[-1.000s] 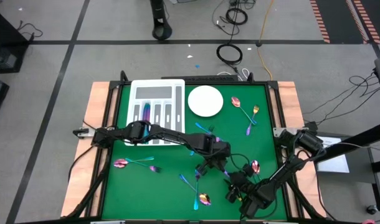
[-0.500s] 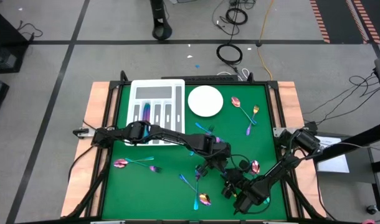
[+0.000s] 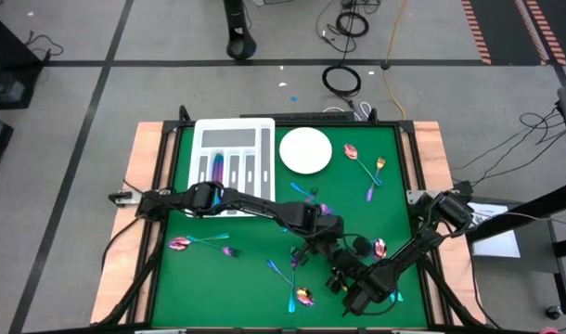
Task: Sort silverware
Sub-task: Put the blue knife into the silverware tray
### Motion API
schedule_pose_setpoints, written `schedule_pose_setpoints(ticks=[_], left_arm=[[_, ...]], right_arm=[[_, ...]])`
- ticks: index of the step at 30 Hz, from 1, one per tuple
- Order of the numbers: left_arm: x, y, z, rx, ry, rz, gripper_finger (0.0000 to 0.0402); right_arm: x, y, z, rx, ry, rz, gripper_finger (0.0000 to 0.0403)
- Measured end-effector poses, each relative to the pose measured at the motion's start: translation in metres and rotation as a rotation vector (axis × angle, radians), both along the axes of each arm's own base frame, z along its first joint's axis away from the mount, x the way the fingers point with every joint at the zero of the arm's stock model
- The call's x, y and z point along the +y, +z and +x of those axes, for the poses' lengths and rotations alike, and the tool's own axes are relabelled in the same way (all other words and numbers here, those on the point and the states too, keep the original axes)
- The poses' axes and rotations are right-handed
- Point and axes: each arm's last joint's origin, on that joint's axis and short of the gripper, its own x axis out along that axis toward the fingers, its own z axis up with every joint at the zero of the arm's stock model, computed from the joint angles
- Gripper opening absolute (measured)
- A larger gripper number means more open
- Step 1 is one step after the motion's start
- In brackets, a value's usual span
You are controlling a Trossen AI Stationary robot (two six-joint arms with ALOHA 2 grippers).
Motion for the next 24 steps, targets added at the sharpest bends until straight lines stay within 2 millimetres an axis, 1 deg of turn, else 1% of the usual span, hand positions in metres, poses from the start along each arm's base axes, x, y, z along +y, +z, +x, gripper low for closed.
schedule_pose_setpoints(ticks=[5, 7, 11, 21, 24], left_arm=[[0.0002, 0.0022, -0.0007, -0.001, 0.005, 0.011, 0.0063], [0.0001, 0.0040, -0.0006, -0.007, 0.006, 0.012, 0.0063], [0.0014, 0.0094, 0.0002, -0.027, 0.015, 0.012, 0.0063], [-0.0005, 0.0093, -0.0005, -0.025, -0.011, 0.002, 0.0064], [-0.0029, 0.0095, -0.0007, -0.028, -0.025, 0.000, 0.0074]], right_arm=[[-0.0004, -0.0005, -0.0003, 0.005, -0.001, -0.001, 0.0026], [-0.0004, -0.0005, -0.0005, 0.007, 0.002, -0.003, 0.0012], [-0.0004, -0.0008, -0.0005, 0.008, 0.002, -0.004, 0.0020], [-0.0005, -0.0010, -0.0006, 0.010, 0.002, -0.004, 0.0013], [-0.0005, -0.0012, -0.0006, 0.010, 0.002, -0.004, 0.0013]])
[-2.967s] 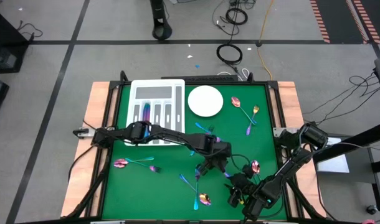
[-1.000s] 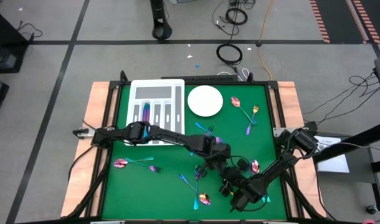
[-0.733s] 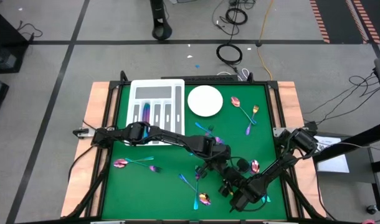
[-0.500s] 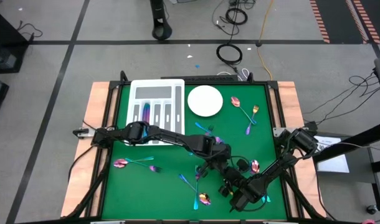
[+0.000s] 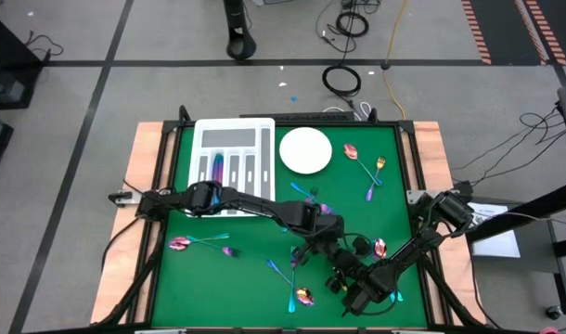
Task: Sort silverware
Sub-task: Put the blue knife into the silverware tray
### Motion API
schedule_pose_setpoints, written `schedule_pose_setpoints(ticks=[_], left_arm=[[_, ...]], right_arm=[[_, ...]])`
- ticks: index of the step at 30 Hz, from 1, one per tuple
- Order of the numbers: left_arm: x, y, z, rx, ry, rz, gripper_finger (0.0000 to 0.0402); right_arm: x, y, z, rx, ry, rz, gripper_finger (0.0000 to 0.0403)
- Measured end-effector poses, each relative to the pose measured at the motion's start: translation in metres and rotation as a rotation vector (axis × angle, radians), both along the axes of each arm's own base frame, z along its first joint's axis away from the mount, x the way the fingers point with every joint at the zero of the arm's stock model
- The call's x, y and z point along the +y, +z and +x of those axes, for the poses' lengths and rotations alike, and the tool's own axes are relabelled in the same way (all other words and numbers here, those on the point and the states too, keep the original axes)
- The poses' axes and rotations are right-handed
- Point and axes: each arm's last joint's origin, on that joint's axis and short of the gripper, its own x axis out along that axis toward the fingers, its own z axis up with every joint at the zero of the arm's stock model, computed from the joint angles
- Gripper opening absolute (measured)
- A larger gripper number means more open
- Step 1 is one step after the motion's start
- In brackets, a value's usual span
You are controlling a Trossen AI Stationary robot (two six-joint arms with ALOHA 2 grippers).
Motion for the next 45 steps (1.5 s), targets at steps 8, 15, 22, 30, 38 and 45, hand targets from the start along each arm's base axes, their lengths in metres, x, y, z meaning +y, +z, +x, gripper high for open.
schedule_pose_setpoints(ticks=[8, 15, 22, 30, 38, 45], left_arm=[[-0.009, 0.000, -0.001, -0.011, 0.000, 0.057, 0.0163], [-0.013, -0.003, -0.003, -0.009, -0.001, 0.078, 0.0214], [-0.006, -0.012, -0.004, 0.030, 0.039, 0.058, 0.0217], [-0.003, -0.012, -0.003, 0.032, 0.040, 0.046, 0.0217], [-0.003, -0.011, -0.002, 0.024, 0.040, 0.044, 0.0190], [-0.004, -0.011, -0.001, 0.005, 0.041, 0.041, 0.0147]], right_arm=[[0.000, 0.000, 0.000, 0.002, -0.001, 0.002, 0.0012], [0.000, 0.000, 0.000, -0.004, -0.011, 0.008, 0.0012], [0.003, 0.004, -0.004, -0.035, 0.004, -0.004, 0.0012], [0.002, 0.008, -0.005, -0.047, 0.011, -0.020, 0.0012], [0.001, 0.010, 0.000, -0.078, 0.032, -0.060, 0.0015], [-0.001, 0.011, 0.003, -0.079, 0.032, -0.064, 0.0016]])
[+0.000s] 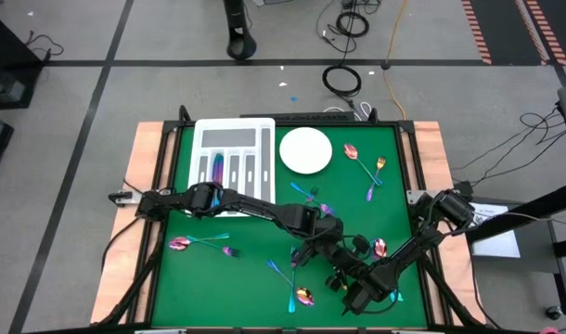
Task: Sort silverware
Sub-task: Put the blue knife into the silverware tray
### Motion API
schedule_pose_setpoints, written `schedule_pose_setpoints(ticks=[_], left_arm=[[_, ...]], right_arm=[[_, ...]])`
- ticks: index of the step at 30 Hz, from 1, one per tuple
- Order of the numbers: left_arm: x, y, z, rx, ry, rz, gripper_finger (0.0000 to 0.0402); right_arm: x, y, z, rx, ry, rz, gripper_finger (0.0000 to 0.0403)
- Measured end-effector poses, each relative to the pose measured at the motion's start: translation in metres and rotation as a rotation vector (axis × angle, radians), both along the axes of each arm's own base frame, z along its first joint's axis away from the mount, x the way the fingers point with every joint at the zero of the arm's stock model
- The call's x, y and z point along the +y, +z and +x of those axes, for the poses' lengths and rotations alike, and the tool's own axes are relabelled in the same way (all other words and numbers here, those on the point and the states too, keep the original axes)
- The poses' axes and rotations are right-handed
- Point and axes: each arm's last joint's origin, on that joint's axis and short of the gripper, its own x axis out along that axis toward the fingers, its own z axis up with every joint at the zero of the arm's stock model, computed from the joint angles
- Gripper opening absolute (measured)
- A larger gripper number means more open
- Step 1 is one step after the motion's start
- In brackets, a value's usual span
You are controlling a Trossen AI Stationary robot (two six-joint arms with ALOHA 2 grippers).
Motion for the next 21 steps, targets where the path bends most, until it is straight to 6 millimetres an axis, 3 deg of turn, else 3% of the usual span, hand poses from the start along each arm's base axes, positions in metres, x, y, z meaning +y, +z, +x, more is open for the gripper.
schedule_pose_setpoints(ticks=[14, 21], left_arm=[[0.0005, -0.0004, -0.0002, 0.004, 0.006, 0.000, 0.0044], [0.0002, -0.0004, -0.0001, 0.002, 0.005, 0.003, 0.0038]], right_arm=[[-0.0016, 0.0015, 0.0022, -0.016, 0.000, -0.024, 0.0017], [-0.0017, 0.0016, 0.0021, -0.012, 0.004, -0.029, 0.0030]])
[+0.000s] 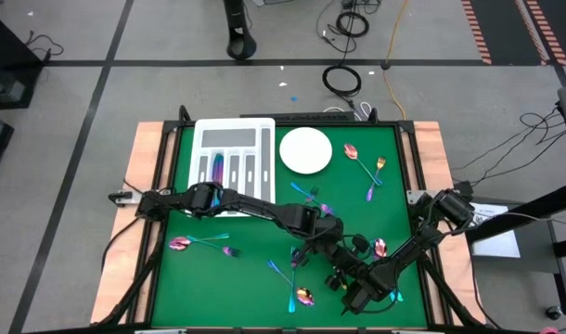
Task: Sort silverware
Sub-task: Put the blue knife into the silverware tray
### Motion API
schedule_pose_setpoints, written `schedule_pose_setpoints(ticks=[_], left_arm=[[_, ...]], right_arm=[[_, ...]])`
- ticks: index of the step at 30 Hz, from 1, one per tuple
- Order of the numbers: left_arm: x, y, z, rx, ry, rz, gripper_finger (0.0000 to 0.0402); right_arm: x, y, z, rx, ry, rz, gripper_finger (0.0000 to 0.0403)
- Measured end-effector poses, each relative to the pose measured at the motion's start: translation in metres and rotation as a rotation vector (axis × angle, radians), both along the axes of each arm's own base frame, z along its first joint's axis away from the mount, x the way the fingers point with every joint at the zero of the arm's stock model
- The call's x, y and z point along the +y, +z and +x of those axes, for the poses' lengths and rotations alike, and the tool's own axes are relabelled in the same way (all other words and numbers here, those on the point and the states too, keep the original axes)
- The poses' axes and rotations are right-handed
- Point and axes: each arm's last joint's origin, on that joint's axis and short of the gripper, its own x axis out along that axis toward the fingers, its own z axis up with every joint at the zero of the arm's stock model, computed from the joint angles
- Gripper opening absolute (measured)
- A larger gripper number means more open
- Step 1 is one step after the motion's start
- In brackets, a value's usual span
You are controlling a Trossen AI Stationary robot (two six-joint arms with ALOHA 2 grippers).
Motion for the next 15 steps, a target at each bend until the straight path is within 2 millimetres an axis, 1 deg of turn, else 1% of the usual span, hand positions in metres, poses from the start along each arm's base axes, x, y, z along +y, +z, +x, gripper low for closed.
schedule_pose_setpoints(ticks=[4, 7, 11, 15], left_arm=[[0.000, 0.000, 0.000, -0.002, -0.001, 0.000, 0.0040], [-0.001, 0.000, 0.001, -0.004, 0.009, -0.006, 0.0041], [0.000, 0.000, -0.001, 0.008, 0.018, 0.010, 0.0042], [0.001, 0.003, -0.001, 0.003, 0.024, 0.060, 0.0043]], right_arm=[[0.001, 0.000, -0.002, 0.018, 0.017, -0.015, 0.0060], [0.001, 0.007, -0.007, 0.059, 0.035, -0.010, 0.0089], [0.000, 0.029, -0.018, 0.047, 0.028, 0.009, 0.0124], [-0.002, 0.054, -0.031, 0.015, 0.042, 0.022, 0.0144]])
